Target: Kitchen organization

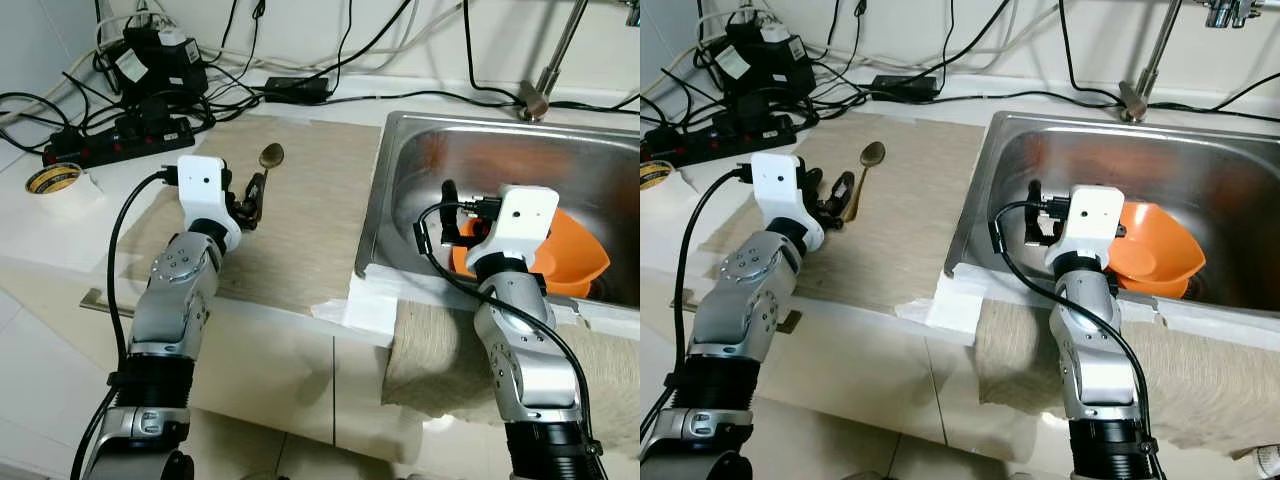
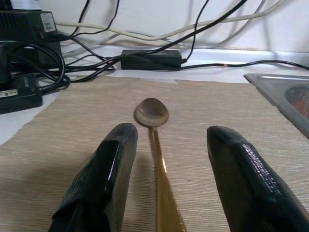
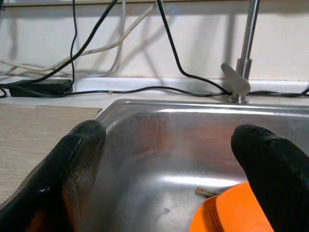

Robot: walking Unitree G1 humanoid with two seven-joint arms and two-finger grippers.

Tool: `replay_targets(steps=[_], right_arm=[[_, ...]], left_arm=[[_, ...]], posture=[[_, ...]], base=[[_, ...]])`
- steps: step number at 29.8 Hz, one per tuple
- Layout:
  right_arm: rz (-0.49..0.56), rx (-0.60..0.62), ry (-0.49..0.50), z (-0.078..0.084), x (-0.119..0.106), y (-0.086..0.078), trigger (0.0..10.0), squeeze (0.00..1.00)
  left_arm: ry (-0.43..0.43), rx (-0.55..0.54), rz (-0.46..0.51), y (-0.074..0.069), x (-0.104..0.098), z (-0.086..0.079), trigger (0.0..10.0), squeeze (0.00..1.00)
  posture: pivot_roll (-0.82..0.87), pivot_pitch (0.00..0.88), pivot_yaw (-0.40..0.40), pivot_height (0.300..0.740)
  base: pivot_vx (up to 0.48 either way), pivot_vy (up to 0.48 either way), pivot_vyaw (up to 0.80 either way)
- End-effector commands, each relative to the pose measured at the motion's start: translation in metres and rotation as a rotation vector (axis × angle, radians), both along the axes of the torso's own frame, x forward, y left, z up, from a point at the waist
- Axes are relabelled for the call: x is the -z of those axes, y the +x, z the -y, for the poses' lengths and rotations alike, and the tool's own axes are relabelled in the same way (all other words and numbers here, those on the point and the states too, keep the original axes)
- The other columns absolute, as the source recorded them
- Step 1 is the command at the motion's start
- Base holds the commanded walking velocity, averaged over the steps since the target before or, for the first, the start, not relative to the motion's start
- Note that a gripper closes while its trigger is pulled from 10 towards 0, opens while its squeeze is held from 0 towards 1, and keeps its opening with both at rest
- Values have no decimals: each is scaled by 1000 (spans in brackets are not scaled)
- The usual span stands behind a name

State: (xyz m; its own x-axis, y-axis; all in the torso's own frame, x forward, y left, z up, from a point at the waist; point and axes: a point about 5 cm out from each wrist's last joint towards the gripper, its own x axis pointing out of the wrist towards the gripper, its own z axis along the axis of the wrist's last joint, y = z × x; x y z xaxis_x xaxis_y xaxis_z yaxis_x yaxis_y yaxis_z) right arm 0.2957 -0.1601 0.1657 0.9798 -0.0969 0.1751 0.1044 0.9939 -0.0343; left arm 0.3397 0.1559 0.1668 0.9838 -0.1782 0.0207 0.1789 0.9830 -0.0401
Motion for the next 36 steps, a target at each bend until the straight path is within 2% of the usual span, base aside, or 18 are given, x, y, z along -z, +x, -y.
replay_targets(steps=[1, 7, 8, 9, 24, 27, 28, 29, 33, 36], right_arm=[[40, -3, -17, -3, -6, -1, 10000, 0], [40, -10, -28, -5, -3, 1, 10000, 0], [42, -21, -31, -7, -4, 1, 10000, 0], [42, -29, -33, -8, -4, 2, 10000, 0], [59, -69, -42, -18, -8, 9, 10000, 0], [65, -71, -43, -19, -9, 10, 10000, 0], [66, -72, -44, -19, -9, 10, 10000, 0], [69, -72, -46, -20, -9, 10, 10000, 0], [79, -70, -47, -21, -11, 10, 10000, 0], [81, -68, -47, -21, -11, 10, 10000, 0]], left_arm=[[9, -13, 13, -1, -2, -1, 10000, 0], [14, -4, -16, -5, 6, 2, 10000, 0], [15, -2, -14, -5, 6, 2, 10000, 169], [14, -4, -11, -5, 5, 2, 10000, 1000], [58, 8, -1, -4, 0, 0, 10000, 1000], [101, 50, -67, 3, 3, 4, 10000, 1000], [115, 59, -90, 6, 4, 5, 10000, 353], [123, 68, -108, 8, 5, 6, 10000, 0], [157, 88, -151, 21, 3, 9, 10000, 0], [171, 107, -158, 26, 2, 13, 10000, 0]], posture=[[-57, 0, 66, 736], [-40, 0, 56, 736], [-36, 0, 54, 736], [-32, 0, 52, 736], [-1, 0, 36, 736], [-4, 0, 44, 736], [-5, 0, 44, 736], [-8, 0, 47, 736], [-21, 0, 58, 736], [-31, 0, 63, 736]], base=[[0, 0, 0], [0, 0, 0], [0, 0, 0], [0, 0, 0], [0, 0, 0], [0, 0, 0], [0, 0, 0], [0, 0, 0], [0, 0, 0], [0, 0, 0]])
